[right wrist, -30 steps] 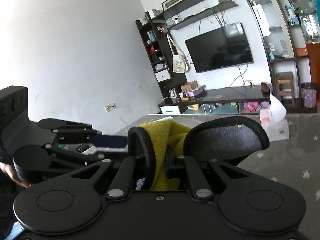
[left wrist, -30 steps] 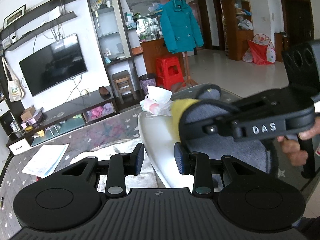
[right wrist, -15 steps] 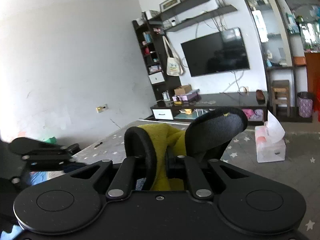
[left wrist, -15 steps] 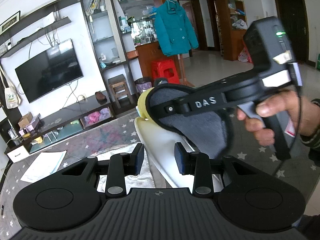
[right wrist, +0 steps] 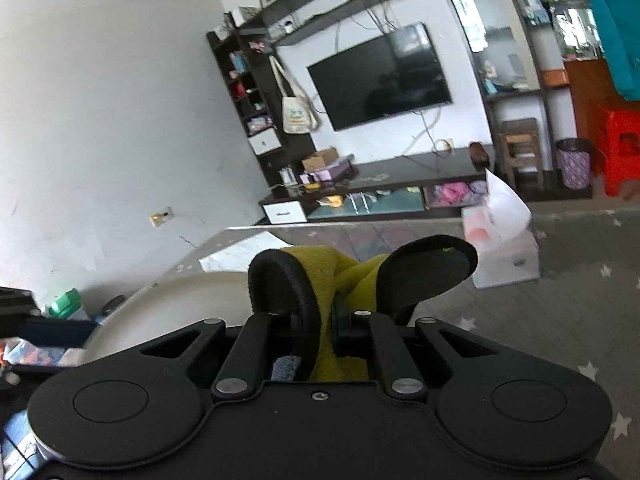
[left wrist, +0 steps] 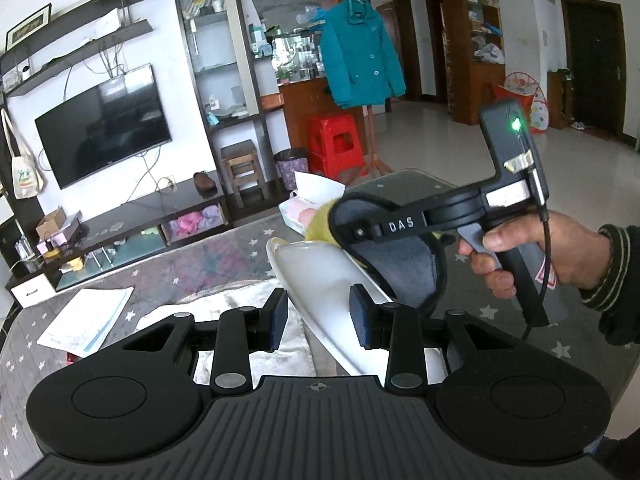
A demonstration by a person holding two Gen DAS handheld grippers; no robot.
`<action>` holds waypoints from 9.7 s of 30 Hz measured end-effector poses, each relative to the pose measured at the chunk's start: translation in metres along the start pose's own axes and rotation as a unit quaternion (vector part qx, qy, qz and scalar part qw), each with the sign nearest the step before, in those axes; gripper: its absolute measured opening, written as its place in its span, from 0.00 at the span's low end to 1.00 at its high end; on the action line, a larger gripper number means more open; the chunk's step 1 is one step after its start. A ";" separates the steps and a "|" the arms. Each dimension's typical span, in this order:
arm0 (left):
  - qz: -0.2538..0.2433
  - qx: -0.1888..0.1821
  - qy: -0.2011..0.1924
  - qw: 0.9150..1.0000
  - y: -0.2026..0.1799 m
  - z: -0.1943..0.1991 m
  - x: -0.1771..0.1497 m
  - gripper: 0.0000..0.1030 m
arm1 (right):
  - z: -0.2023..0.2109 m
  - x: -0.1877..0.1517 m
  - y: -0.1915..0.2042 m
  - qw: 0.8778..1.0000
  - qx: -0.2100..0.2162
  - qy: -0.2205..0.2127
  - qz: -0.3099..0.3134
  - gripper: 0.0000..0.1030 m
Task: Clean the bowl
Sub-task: 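Sweep the cloth over the bowl's outer surface with the right tool, then wipe the bowl rim with the right tool while the left tool tilts the bowl, then rub the cloth over the bowl's inner face with the right tool while the left tool holds it, then open the right tool and drop the yellow cloth onto the table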
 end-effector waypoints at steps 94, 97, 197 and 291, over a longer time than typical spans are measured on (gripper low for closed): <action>-0.012 -0.009 -0.016 1.000 -0.035 0.000 0.006 0.35 | 0.109 -0.048 0.076 0.994 0.049 -0.009 0.100 0.11; -0.014 -0.009 -0.018 1.000 -0.038 0.000 0.006 0.35 | 0.104 -0.036 0.075 0.993 0.040 -0.020 0.108 0.11; -0.270 -0.151 0.130 0.942 -0.220 -0.090 -0.073 0.16 | 0.148 -0.094 -0.052 0.987 -0.153 -0.015 0.045 0.11; -0.139 -0.038 0.186 0.972 -0.113 -0.138 -0.089 0.39 | 0.075 -0.090 -0.096 0.968 -0.246 0.026 0.034 0.11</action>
Point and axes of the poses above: each gripper's, at about its wrist camera, not at the fingertips, and z roughly against the way its jaws point, y to its left, x to its top, the point moved 5 cm from there along -z, roughly the way its jaws point, and after that the axes turned 6 degrees about -z, right-handed, at the moved point
